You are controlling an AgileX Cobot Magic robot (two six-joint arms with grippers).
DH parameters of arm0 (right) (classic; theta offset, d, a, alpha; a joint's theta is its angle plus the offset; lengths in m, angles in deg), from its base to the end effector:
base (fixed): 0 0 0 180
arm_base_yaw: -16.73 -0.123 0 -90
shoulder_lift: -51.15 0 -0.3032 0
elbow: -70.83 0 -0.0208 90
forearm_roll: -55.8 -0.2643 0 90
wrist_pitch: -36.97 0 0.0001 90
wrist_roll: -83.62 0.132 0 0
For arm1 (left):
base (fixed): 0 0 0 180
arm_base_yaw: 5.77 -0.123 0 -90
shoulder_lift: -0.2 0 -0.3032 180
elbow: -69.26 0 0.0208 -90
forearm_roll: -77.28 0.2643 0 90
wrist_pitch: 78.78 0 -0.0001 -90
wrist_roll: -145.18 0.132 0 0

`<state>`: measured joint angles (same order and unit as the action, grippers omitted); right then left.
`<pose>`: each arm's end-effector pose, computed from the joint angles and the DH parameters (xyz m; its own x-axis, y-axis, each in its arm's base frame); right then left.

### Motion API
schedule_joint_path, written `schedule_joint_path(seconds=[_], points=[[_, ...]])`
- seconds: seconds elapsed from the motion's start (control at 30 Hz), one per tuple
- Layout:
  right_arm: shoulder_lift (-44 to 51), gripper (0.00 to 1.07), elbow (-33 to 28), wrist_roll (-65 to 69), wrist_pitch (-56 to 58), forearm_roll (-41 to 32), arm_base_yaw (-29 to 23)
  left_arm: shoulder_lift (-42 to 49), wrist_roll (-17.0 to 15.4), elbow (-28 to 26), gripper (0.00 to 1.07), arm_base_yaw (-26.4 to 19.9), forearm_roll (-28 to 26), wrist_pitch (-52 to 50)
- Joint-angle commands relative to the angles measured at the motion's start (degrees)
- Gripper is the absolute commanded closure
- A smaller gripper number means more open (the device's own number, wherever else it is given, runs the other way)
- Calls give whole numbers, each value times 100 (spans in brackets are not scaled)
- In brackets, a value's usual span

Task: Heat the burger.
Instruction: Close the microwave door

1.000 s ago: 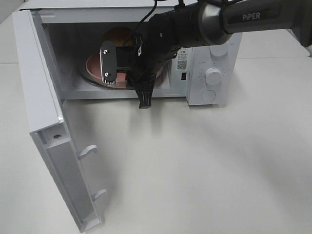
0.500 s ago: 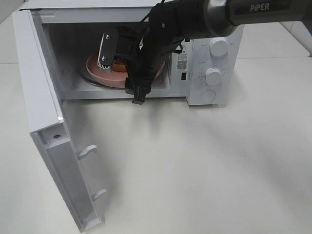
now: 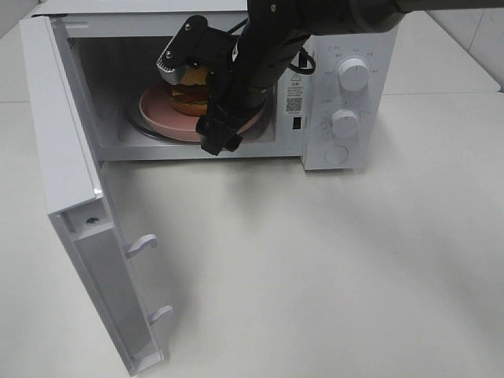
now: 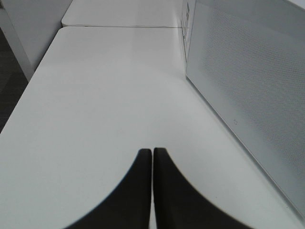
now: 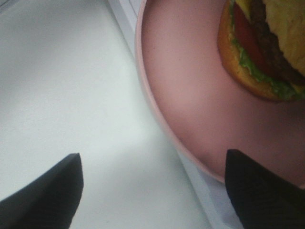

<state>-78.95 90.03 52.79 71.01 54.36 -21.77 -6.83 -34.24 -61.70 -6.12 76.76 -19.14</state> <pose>0.4100 0.3285 0.1720 -0.2458 -0.8273 -0.5051 -0.8633 0.4238 -0.2741 0.0257 -0.0009 0.2675 -0.4338 0.0029 -0.9010 0.0033 1.0000 0.0016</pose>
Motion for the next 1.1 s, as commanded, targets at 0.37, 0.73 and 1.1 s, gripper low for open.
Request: schedule_joint_path(seconds=[0.37, 0.73, 1.1], points=[[327, 32, 46, 1289, 1232, -172, -11, 97, -6, 17, 107, -17, -6, -46], [453, 32, 40, 1937, 2607, -178, 17, 97, -6, 17, 107, -17, -6, -46], [539, 34, 40, 2716, 3564, 23, 521, 97, -6, 17, 107, -17, -6, -46]])
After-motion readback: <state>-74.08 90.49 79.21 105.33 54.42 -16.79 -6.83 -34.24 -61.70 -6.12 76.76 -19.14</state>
